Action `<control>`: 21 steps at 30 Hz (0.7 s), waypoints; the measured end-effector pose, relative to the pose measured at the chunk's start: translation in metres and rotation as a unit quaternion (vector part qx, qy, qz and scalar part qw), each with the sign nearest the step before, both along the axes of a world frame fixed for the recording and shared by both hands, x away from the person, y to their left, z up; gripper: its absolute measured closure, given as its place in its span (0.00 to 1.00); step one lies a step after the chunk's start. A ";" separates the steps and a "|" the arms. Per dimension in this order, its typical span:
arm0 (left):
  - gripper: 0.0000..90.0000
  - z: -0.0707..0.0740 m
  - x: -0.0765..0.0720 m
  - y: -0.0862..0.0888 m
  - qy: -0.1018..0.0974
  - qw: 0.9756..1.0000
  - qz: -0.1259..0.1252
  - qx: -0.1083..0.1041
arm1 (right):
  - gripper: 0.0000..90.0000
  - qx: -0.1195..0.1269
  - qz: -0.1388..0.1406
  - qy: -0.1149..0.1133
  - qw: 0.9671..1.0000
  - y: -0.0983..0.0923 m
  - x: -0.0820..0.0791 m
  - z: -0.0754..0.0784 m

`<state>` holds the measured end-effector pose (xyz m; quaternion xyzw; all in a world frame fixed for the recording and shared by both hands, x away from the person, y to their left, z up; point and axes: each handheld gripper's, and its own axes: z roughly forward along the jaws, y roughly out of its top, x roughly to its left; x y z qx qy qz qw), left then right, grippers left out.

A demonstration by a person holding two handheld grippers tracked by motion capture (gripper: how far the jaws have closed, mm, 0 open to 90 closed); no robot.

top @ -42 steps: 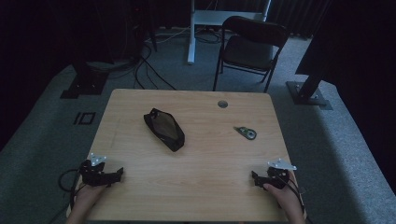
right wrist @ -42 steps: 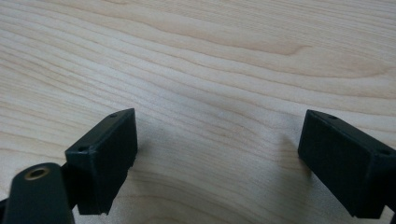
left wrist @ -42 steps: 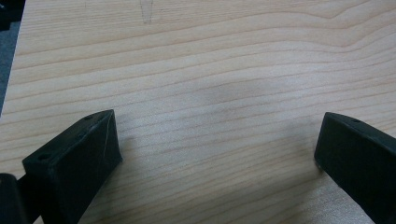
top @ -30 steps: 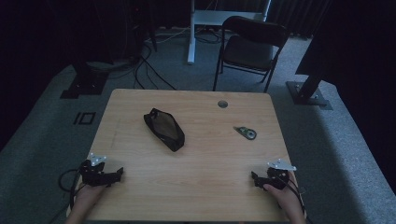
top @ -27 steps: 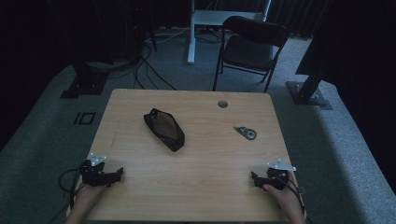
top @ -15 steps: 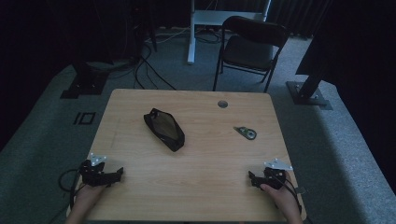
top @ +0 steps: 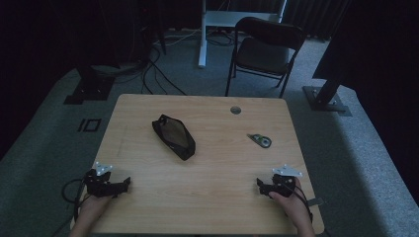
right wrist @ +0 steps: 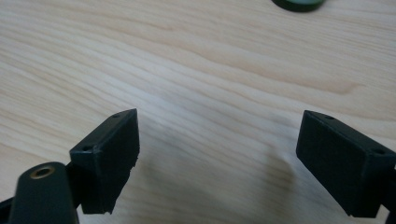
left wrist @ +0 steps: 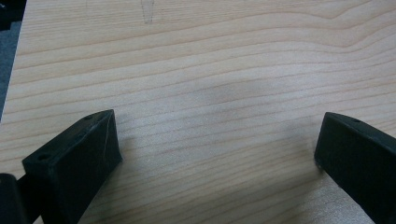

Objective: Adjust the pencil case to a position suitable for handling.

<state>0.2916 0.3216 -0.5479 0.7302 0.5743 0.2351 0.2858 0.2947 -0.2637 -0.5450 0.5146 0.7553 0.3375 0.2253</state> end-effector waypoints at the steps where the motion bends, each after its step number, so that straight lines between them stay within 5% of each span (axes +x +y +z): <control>1: 0.00 0.000 0.000 0.000 0.000 1.000 0.000 0.000 | 0.15 -0.001 0.001 -0.001 1.000 0.002 0.001 0.001; 21: 0.00 0.000 0.000 0.000 0.000 1.000 0.000 0.000 | 0.16 0.006 0.050 -0.009 0.999 0.045 0.013 0.008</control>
